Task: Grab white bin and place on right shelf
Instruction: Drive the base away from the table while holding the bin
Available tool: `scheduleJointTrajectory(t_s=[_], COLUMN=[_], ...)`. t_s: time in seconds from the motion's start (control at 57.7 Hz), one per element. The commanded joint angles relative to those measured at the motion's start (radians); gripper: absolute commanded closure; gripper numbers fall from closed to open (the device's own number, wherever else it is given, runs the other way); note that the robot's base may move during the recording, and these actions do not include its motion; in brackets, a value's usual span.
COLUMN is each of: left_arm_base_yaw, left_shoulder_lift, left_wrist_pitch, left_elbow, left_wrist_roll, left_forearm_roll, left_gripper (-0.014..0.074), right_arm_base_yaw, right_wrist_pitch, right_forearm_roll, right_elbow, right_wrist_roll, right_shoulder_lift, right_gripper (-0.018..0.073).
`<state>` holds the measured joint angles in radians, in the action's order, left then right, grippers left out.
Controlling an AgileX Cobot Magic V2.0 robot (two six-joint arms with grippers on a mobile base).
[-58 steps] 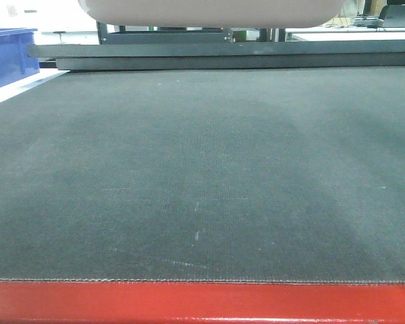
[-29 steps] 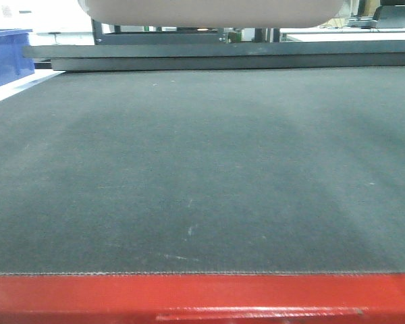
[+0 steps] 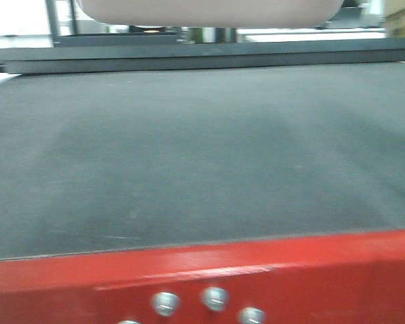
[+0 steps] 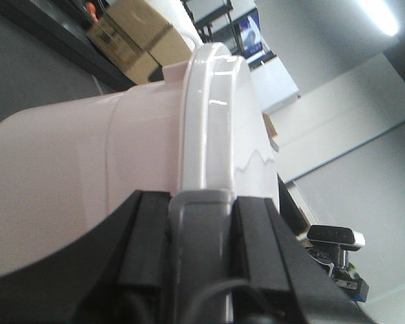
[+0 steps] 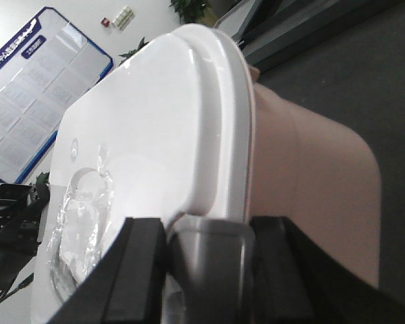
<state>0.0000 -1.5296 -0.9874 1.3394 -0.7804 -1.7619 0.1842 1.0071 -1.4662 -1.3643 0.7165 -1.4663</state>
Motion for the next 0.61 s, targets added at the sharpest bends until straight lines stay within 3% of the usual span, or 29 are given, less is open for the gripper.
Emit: scheduleJointTrajectory(t_s=[0.0,0.59], left_arm_base_yaw=[-0.058,-0.058], left_shoulder_lift=[0.056,0.056], left_wrist_pitch=[-0.342,-0.342], left_elbow=[0.034,0.034], left_wrist_roll=[-0.002,-0.002], left_forearm_roll=[-0.057,-0.057], left_gripper=[0.0722,0.0722], right_arm_base_yaw=[-0.056,-0.056], right_wrist_pitch=[0.205,0.186], right_forearm_roll=[-0.109,-0.109], right_elbow=[-0.034,-0.034], right_wrist_roll=[0.026,0.026], right_shoulder_lift=[0.054,0.054], right_gripper=[0.0491,0.0491])
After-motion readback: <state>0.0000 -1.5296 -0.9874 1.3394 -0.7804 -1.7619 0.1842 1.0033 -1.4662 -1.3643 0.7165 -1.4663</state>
